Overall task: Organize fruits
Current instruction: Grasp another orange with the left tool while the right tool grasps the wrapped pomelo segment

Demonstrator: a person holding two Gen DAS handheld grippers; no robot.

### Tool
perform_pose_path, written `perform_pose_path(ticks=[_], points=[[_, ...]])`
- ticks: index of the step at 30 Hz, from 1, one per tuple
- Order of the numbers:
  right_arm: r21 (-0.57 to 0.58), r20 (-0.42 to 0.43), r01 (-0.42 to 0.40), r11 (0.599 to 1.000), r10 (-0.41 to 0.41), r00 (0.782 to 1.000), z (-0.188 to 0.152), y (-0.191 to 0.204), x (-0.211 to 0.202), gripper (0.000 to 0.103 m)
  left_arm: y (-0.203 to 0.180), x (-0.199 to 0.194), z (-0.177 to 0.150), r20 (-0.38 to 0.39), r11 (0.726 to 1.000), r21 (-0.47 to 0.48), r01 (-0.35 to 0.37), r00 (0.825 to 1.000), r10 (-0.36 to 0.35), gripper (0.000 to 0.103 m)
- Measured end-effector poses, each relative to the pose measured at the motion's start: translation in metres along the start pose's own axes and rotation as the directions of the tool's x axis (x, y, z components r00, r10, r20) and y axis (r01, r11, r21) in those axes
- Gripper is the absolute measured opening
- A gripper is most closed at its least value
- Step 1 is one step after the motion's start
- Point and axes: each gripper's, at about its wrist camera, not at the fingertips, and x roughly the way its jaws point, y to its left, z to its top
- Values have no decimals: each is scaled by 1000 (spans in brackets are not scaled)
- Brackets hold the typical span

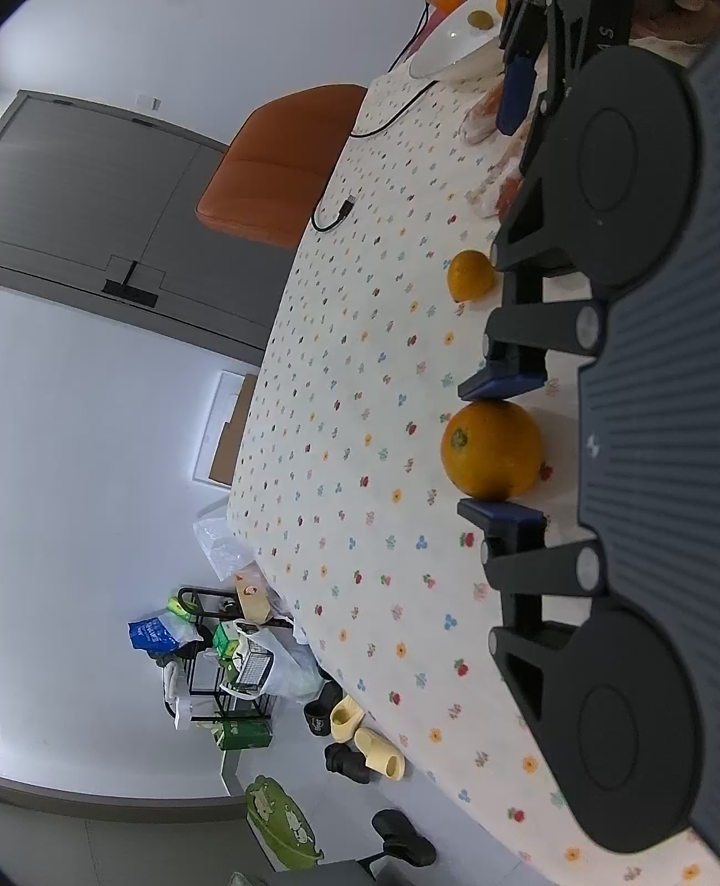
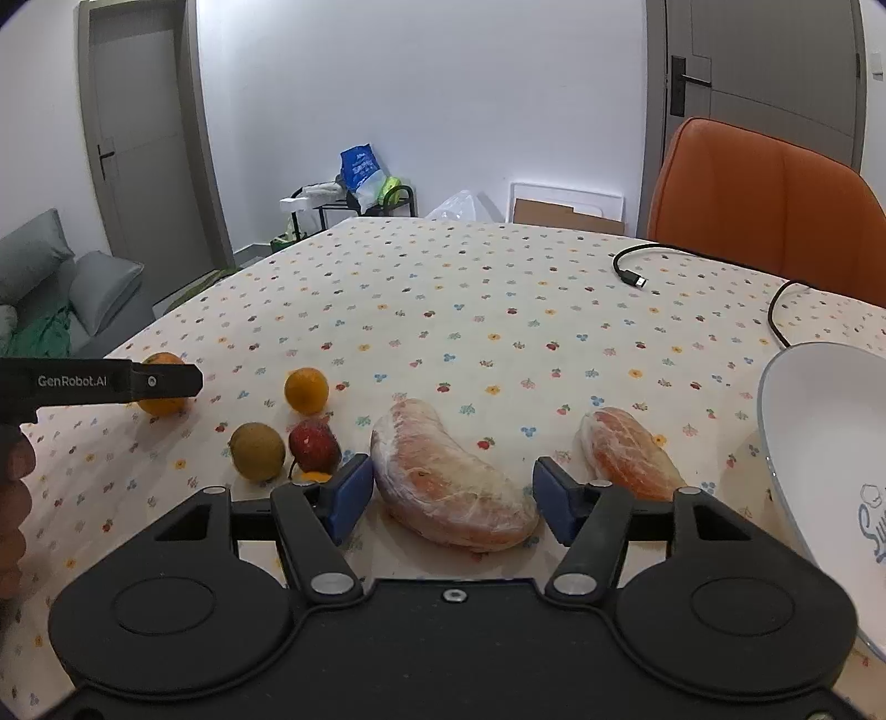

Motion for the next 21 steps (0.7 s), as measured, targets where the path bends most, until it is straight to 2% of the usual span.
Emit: perform_pose_path(ticks=[13,15,17,21], points=[[30,11,9,1000,-9,1000,-19,-3,-29,58,-13,-20,-4,10,1000,23,13,1000,-14,37],[37,34,-8,999,7,999,-19,-6,-38,39,-18,-24,-4,16,999,27,17,1000,-18,37],[43,44,-14,999,12,999,-16,-8,-45,33,-24,-27,-3,24,999,36,23,999,-24,37],[27,28,-32,999,31,999,-16,-10,-47,32,-35,-32,-6,33,998,47,41,999,-42,37]])
